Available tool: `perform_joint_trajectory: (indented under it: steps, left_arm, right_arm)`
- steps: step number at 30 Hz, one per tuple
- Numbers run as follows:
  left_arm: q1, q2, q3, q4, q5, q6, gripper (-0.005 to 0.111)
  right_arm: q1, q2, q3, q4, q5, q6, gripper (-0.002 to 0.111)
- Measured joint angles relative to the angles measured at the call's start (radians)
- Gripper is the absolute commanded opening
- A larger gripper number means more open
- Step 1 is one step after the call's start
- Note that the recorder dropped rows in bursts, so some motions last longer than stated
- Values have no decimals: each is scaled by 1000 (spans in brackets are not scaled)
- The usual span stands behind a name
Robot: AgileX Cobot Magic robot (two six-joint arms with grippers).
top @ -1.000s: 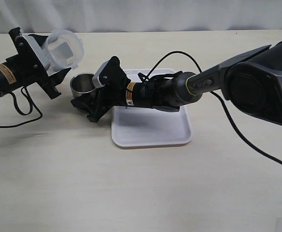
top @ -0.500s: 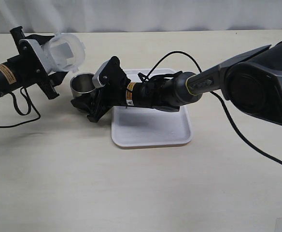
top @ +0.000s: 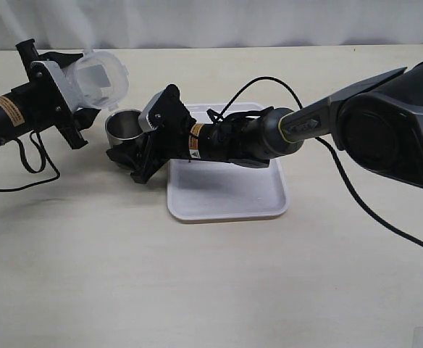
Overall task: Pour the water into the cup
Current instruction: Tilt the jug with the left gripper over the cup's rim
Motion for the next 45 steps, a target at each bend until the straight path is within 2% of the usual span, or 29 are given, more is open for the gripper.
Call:
perform_joint_trajectory:
  steps: [30,45]
  left_arm:
    - [0,0,-20,0,14,0,0]
    - [-15,0,-20,-4,16,152,0]
  right_arm:
    - [0,0,0,0,0,0,4]
    - [0,0,0,0,0,0,4]
